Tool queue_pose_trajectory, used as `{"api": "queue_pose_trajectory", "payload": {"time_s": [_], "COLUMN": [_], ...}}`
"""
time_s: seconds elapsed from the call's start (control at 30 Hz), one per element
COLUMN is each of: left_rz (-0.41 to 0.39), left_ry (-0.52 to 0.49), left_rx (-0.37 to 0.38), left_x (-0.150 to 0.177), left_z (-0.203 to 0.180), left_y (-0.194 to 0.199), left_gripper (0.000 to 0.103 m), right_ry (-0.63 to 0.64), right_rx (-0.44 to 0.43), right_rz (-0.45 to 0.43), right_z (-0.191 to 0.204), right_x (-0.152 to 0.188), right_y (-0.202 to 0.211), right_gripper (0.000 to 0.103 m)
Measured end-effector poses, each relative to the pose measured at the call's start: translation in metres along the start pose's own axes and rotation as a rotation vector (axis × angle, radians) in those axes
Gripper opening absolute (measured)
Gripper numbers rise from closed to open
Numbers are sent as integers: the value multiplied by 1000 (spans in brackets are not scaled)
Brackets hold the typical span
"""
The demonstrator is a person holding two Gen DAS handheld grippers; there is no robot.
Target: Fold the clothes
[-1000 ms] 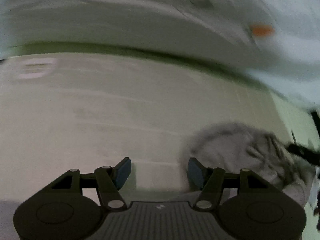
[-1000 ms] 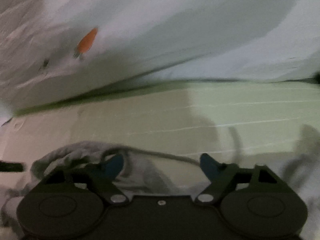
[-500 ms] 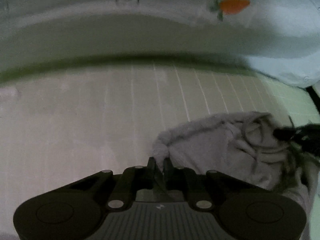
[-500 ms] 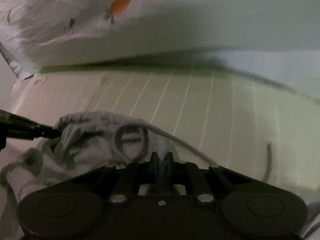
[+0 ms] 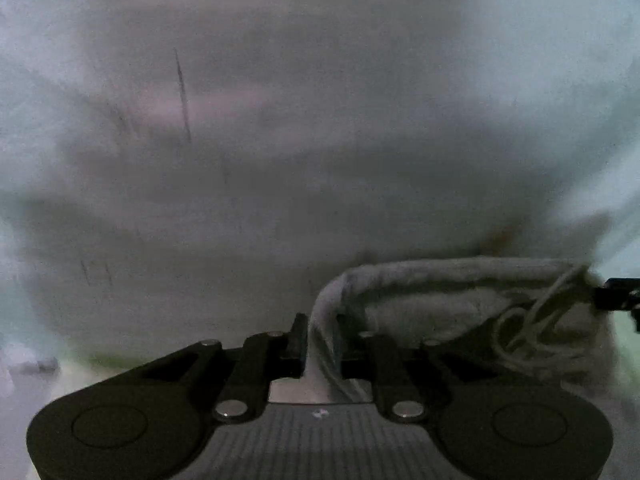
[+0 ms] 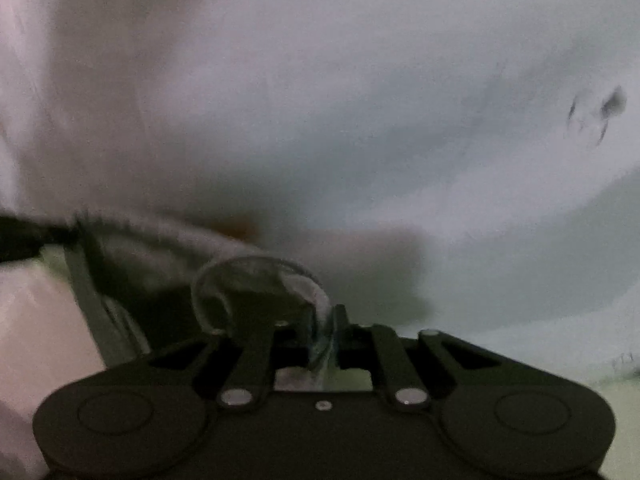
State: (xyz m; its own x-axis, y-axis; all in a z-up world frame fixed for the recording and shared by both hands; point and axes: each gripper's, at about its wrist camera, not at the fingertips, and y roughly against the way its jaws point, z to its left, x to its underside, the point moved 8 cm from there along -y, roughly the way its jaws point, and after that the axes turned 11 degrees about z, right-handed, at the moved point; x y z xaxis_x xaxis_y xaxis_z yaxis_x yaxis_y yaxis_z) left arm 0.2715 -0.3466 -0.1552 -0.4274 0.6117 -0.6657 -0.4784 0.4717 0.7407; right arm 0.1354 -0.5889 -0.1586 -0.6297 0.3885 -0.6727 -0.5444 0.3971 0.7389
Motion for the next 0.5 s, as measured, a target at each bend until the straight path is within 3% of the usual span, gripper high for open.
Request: {"api": "queue_pose_trajectory", "payload": {"time_s": [0.03,0.07,0.13,0.33,0.5], "left_rz": [29,47,82,224,276], "left_ry": [9,15,29,36,44], "left_rx": [13,23,44,63,23], "left_x": [12,23,46,104,113], "left_z": [0,1,2,-7,-9], "left_y": [-1,-1,-1,-15,-40], "left_gripper": [33,42,50,57,64], "right_ry": [-24,-61,-136,-275,-230], "right_rx": [5,-4,-27,-17,-12], "right_rz": [24,26,24,67,53], "right_z": [-1,-5,-13,-39,-37], "right_x": [10,18,36,70,71], "right_y": [-5,-5,-4,-13,-15], "right_gripper": [40,44,57,58,51]}}
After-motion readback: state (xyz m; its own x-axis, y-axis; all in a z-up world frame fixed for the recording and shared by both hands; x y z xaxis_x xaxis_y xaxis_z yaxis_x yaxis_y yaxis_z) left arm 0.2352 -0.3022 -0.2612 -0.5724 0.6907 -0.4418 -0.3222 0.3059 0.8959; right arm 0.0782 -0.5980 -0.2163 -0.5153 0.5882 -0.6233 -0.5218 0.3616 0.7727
